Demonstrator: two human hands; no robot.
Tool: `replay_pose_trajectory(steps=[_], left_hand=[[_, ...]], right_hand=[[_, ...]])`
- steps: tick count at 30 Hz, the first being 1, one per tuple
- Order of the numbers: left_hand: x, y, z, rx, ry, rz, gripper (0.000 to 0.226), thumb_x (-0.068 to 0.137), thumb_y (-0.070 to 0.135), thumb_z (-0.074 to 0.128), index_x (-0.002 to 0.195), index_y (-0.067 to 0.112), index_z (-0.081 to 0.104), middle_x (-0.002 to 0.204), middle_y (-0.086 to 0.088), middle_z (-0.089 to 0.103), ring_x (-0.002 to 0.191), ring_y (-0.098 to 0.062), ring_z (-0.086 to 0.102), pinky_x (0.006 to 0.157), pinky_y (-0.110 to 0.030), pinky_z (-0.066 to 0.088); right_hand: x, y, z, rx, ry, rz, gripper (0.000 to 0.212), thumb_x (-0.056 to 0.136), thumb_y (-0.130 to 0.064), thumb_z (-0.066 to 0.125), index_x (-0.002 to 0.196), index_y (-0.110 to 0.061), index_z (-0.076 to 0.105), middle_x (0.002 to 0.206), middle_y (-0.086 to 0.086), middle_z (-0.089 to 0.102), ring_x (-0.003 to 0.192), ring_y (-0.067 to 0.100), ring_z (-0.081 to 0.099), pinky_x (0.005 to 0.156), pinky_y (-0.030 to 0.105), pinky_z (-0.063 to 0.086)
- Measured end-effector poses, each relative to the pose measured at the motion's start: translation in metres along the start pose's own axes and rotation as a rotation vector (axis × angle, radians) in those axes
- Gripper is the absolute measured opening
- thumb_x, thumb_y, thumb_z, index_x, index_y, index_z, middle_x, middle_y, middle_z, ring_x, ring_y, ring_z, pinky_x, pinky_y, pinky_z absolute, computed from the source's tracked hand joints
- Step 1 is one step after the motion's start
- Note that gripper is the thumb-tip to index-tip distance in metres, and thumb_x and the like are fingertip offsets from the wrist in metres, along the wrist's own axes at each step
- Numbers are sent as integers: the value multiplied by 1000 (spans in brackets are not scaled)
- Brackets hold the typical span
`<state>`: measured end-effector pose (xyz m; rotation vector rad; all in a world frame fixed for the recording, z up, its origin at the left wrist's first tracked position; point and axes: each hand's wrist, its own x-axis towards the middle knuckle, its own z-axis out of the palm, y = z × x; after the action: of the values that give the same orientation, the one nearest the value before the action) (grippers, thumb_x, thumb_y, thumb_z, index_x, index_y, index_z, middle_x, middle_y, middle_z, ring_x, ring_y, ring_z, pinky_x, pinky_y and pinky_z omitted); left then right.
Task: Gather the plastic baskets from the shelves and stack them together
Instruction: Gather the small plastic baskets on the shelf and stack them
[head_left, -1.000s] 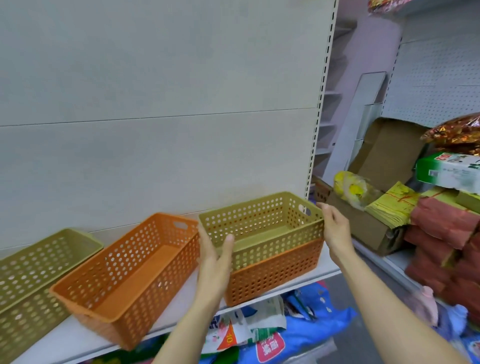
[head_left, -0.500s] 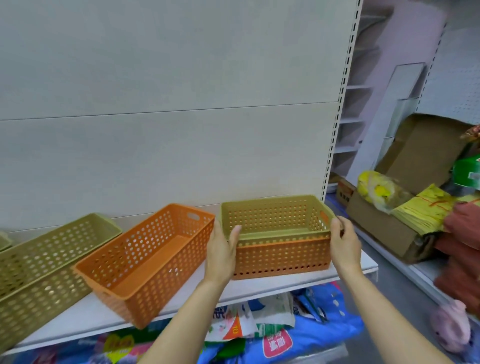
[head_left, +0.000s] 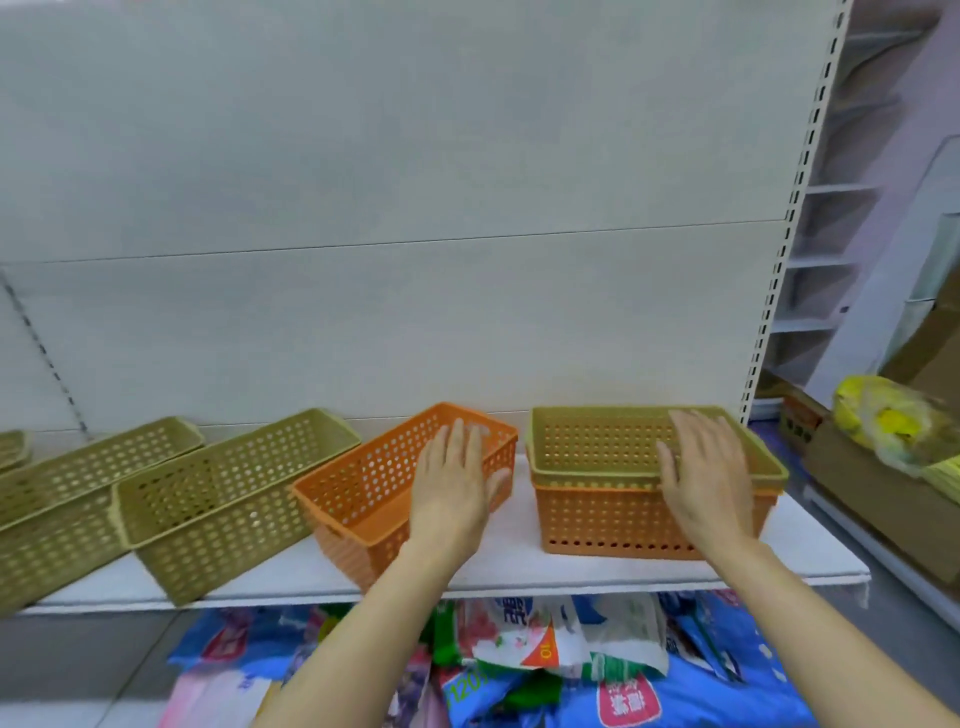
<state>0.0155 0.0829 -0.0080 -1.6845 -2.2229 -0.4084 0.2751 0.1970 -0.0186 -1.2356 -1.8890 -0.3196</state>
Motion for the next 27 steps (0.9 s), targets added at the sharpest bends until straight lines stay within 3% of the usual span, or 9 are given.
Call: replay_pose_trajectory(steps=[3, 9, 12, 15, 17, 20, 24, 27], left_hand=[[-12, -39, -5, -4, 104, 1, 70, 94, 54, 35, 129, -1, 62, 133, -24, 60, 123, -41, 57, 101, -50, 47], [-30, -142, -17, 46, 159, -226, 67, 94, 52, 37, 125, -1, 63, 131, -25, 61, 123, -44, 55, 100, -55, 44], [-40, -207, -24, -20, 205, -504, 61, 102, 47, 39, 142, 1, 47, 150, -25, 41, 140, -43, 34, 112, -56, 28], [-55, -268, -32, -159, 249, -821, 68, 101, 44, 42, 147, -4, 32, 155, -27, 28, 142, -47, 23, 114, -57, 20], [-60, -303, -27, -321, 198, -1008, 68, 101, 43, 43, 144, -8, 29, 149, -30, 34, 135, -49, 32, 109, -56, 28], [-59, -340, -13, -666, 69, -1192, 53, 100, 35, 45, 137, -2, 38, 127, -29, 56, 108, -47, 58, 90, -55, 52], [-44, -365, -4, -671, 34, -1193, 28, 88, 14, 44, 108, -1, 56, 99, -24, 63, 81, -43, 65, 64, -59, 59], [-35, -373, -21, -717, 97, -1137, 27, 82, 17, 44, 101, 6, 58, 98, -23, 62, 82, -44, 65, 58, -62, 58]], right_hand=[[-3, -43, 13, 90, -27, -122, 51, 97, -34, 36, 129, 0, 55, 128, 18, 60, 123, 32, 53, 113, 48, 30], [-27, -122, 40, 227, -85, -312, 48, 98, -31, 36, 125, 1, 59, 124, 17, 63, 118, 31, 57, 110, 45, 29], [-42, -158, 51, 278, -140, -364, 50, 98, -35, 36, 126, -1, 59, 128, 14, 62, 121, 29, 56, 108, 42, 30], [-61, -191, 66, 337, -191, -421, 51, 98, -39, 38, 127, -2, 59, 129, 11, 61, 122, 26, 54, 106, 39, 33], [-72, -211, 75, 376, -218, -470, 53, 99, -43, 39, 128, -3, 58, 131, 9, 60, 125, 23, 50, 105, 41, 36], [-82, -228, 83, 380, -219, -509, 57, 99, -49, 37, 131, -5, 57, 135, 7, 57, 131, 22, 45, 112, 43, 28], [-86, -245, 87, 372, -179, -459, 60, 100, -51, 34, 127, -4, 59, 133, 8, 58, 129, 24, 47, 113, 43, 26], [-92, -261, 91, 370, -132, -436, 57, 99, -50, 38, 123, -3, 62, 129, 8, 61, 126, 24, 50, 112, 46, 29]])
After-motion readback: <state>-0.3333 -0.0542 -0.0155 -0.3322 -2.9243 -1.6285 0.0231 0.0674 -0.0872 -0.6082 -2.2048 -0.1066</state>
